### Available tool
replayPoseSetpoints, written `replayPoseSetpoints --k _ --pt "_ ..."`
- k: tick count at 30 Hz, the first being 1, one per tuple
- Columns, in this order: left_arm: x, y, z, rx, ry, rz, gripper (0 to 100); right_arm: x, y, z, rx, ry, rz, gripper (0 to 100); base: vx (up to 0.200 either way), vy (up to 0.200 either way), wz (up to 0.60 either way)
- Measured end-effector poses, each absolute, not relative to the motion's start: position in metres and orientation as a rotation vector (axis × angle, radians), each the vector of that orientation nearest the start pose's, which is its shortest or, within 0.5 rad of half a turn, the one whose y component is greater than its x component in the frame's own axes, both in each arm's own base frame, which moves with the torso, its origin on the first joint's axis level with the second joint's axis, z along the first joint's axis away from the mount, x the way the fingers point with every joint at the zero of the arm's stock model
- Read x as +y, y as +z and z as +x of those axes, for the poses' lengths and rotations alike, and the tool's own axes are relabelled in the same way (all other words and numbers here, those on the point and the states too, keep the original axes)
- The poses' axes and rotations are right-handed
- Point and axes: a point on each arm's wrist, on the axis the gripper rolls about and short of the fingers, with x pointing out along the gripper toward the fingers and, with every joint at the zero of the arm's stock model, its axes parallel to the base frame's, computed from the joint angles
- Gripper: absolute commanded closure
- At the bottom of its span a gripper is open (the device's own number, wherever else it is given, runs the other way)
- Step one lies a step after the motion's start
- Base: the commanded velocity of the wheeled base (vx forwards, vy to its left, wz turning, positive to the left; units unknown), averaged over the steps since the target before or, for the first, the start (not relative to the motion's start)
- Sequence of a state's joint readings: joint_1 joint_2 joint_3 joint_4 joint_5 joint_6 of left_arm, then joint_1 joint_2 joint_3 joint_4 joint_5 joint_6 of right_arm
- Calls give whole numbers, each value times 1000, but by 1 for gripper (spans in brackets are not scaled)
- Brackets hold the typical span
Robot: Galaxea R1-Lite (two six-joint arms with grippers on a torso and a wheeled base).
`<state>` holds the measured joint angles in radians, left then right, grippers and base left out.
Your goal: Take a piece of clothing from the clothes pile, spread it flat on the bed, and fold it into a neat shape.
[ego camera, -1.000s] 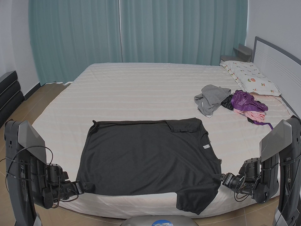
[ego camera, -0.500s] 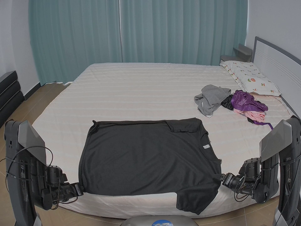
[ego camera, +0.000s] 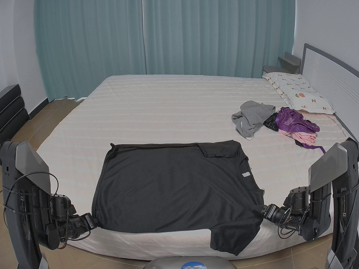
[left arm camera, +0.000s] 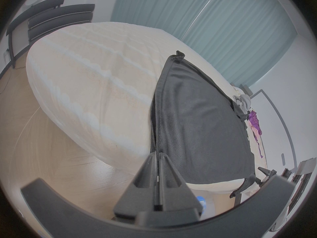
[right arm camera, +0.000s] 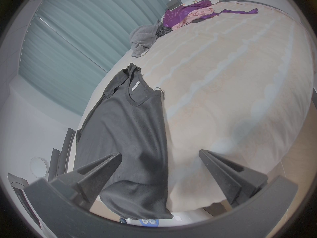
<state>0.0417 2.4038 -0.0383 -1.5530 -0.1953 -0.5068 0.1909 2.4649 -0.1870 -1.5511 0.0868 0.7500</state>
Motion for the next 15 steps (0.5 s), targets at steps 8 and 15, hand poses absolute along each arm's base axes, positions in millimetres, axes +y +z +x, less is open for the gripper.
replayPoseSetpoints --k 8,15 --pt "9 -44 221 808 70 -595 100 56 -70 261 763 19 602 100 0 0 0" --pt "12 -44 222 799 78 -603 100 58 -74 273 729 32 600 100 0 0 0"
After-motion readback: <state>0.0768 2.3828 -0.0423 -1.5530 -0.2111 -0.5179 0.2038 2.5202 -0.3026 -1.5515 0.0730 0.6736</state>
